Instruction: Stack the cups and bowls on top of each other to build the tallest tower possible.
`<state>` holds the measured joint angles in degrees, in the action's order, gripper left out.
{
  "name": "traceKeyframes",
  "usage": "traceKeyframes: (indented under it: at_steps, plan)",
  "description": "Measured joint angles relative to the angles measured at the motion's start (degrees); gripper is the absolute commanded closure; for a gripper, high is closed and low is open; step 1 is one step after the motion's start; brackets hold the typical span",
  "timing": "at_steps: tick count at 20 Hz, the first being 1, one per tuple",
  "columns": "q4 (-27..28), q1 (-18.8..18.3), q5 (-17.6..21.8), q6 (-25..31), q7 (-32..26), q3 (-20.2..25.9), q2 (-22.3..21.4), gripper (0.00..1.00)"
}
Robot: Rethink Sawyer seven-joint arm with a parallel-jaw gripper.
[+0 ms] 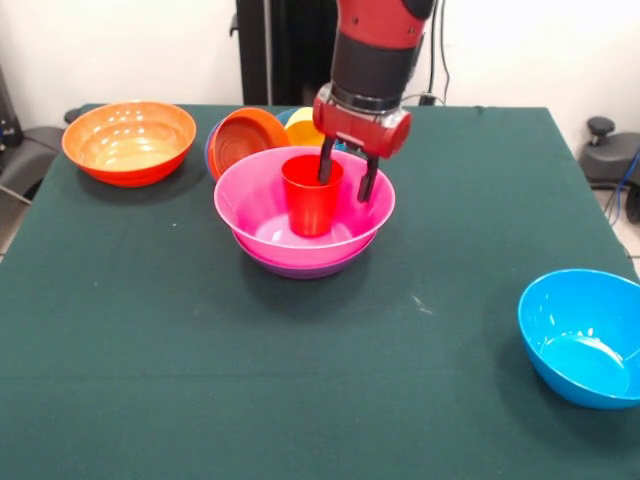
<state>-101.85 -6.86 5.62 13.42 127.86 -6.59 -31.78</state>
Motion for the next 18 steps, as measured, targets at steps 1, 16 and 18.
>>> traceKeyframes:
  at_steps: [1, 16, 18]
  plan:
    - [0.0, 0.0, 0.0, 0.5, 0.0, 0.0, -0.7, 0.00]
    - [-3.5, -1.2, 0.6, 0.9, 0.0, 1.6, -10.5, 0.00]
    - [-6.0, -3.4, 1.1, 0.9, 0.0, 3.2, -13.0, 0.00]
